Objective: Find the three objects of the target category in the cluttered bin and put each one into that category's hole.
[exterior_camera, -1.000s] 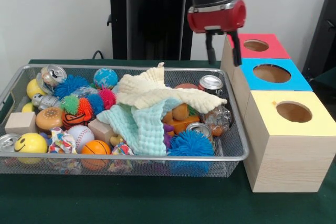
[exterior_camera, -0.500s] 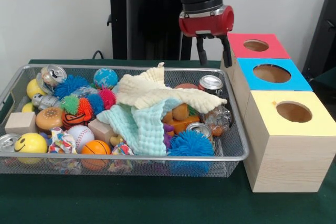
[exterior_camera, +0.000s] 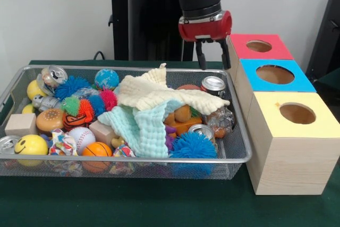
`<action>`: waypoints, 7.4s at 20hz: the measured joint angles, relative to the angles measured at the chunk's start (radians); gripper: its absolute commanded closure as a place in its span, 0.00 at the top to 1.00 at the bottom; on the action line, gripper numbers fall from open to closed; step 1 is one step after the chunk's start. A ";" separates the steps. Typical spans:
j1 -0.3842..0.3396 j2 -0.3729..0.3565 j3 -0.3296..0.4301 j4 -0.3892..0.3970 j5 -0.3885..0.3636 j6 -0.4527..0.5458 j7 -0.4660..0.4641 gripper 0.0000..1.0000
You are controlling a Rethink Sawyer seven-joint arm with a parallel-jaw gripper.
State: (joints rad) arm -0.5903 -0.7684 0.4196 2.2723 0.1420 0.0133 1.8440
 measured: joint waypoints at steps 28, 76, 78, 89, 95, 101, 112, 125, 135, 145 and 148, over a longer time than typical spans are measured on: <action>-0.305 0.189 0.072 -0.010 -0.245 0.002 0.000 1.00; -0.374 -0.017 0.072 -0.337 -0.794 0.243 0.000 1.00; -0.383 0.004 0.072 -0.348 -0.815 0.243 0.000 1.00; -0.394 0.066 0.071 -0.372 -0.915 0.243 0.000 1.00; -0.394 0.074 0.071 -0.372 -0.920 0.243 0.000 1.00; -0.395 0.074 0.071 -0.371 -0.920 0.243 0.000 1.00; -0.390 0.092 0.064 -0.372 -0.920 0.226 0.000 1.00; -0.313 0.125 0.032 -0.372 -0.920 0.152 0.000 1.00; -0.378 0.149 0.038 -0.372 -0.920 0.149 0.000 1.00; -0.411 0.149 0.042 -0.372 -0.920 0.149 0.000 1.00; -0.407 0.149 0.043 -0.372 -0.920 0.149 0.000 1.00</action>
State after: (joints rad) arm -0.9970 -0.6189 0.4629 1.9003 -0.7783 0.1626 1.8440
